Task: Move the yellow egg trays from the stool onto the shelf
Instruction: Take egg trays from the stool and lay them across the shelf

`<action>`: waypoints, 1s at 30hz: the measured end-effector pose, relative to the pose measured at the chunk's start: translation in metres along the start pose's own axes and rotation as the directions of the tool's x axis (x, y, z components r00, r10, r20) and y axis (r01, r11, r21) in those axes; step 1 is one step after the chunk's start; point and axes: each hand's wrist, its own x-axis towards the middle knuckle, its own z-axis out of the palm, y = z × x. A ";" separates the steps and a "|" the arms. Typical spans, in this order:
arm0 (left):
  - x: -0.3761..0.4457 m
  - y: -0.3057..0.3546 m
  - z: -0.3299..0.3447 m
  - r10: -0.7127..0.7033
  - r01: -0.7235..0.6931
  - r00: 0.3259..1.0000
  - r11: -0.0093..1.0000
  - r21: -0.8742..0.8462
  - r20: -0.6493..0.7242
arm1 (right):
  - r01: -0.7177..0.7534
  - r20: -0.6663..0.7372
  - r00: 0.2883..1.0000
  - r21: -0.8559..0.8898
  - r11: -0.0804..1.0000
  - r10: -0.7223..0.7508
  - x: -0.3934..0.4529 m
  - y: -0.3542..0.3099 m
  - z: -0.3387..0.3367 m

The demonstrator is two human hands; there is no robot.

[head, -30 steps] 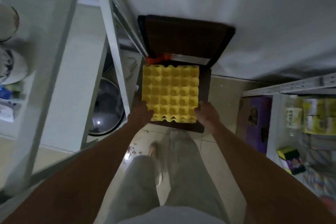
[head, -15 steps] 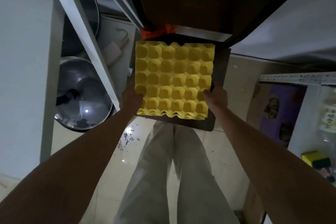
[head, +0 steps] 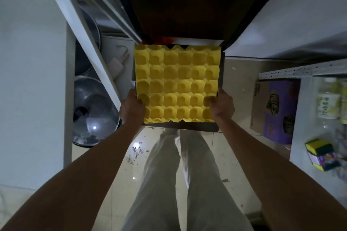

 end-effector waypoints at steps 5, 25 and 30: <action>-0.022 0.031 -0.035 0.155 -0.153 0.975 0.988 -0.023 0.158 | -0.074 0.020 0.997 0.195 0.978 0.071 -0.051 0.036 -0.053; -0.409 0.175 -0.030 0.872 -0.926 0.303 0.365 -0.100 0.385 | -0.270 -0.228 0.592 0.848 0.456 0.773 -0.470 0.266 -0.191; -0.467 0.138 -0.040 0.889 -0.943 0.289 0.328 -0.055 0.355 | -0.322 -0.191 0.619 0.823 0.468 0.762 -0.535 0.300 -0.180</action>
